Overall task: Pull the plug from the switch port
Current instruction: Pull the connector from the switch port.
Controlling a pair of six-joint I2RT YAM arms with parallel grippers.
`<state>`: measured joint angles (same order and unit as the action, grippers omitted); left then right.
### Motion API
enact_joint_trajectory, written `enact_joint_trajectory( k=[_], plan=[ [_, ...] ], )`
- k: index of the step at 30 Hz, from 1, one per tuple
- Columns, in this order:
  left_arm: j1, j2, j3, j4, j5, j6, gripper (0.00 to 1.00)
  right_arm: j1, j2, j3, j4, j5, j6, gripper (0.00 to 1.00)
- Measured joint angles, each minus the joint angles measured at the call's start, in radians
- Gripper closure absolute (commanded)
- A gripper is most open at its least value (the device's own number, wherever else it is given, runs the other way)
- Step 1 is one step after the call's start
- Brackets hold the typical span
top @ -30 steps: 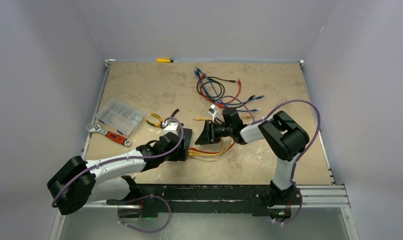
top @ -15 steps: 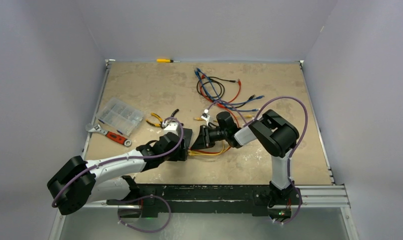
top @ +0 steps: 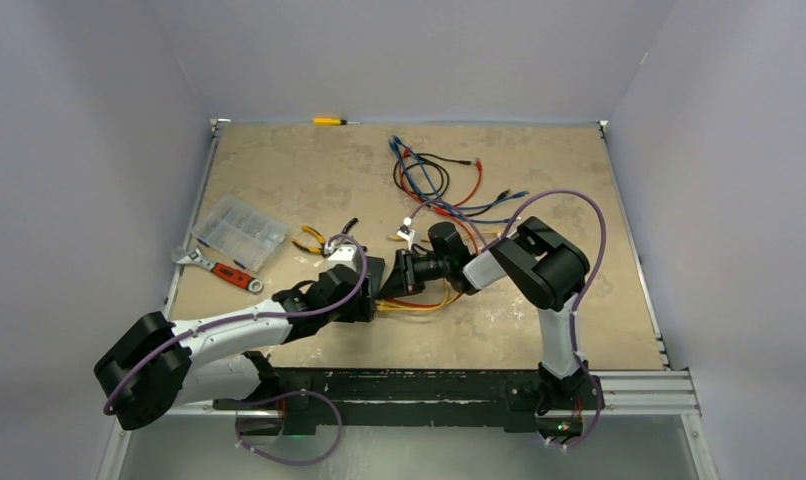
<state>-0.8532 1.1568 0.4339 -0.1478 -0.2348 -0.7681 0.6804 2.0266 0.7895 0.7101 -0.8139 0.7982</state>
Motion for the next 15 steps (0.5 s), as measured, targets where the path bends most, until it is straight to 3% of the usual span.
enact_joint_trajectory(
  k=[5, 11, 15],
  plan=[
    [0.0, 0.0, 0.0, 0.0, 0.0, 0.0, 1.0, -0.001, 0.014, 0.014, 0.002, -0.015, 0.002, 0.75],
    [0.0, -0.001, 0.0, -0.003, -0.001, 0.002, 1.0, -0.001, 0.016, 0.018, 0.0, -0.017, -0.003, 1.0],
    [0.0, -0.003, 0.0, -0.009, -0.003, 0.002, 1.0, -0.001, 0.016, 0.022, -0.01, -0.017, -0.007, 1.0]
  ],
)
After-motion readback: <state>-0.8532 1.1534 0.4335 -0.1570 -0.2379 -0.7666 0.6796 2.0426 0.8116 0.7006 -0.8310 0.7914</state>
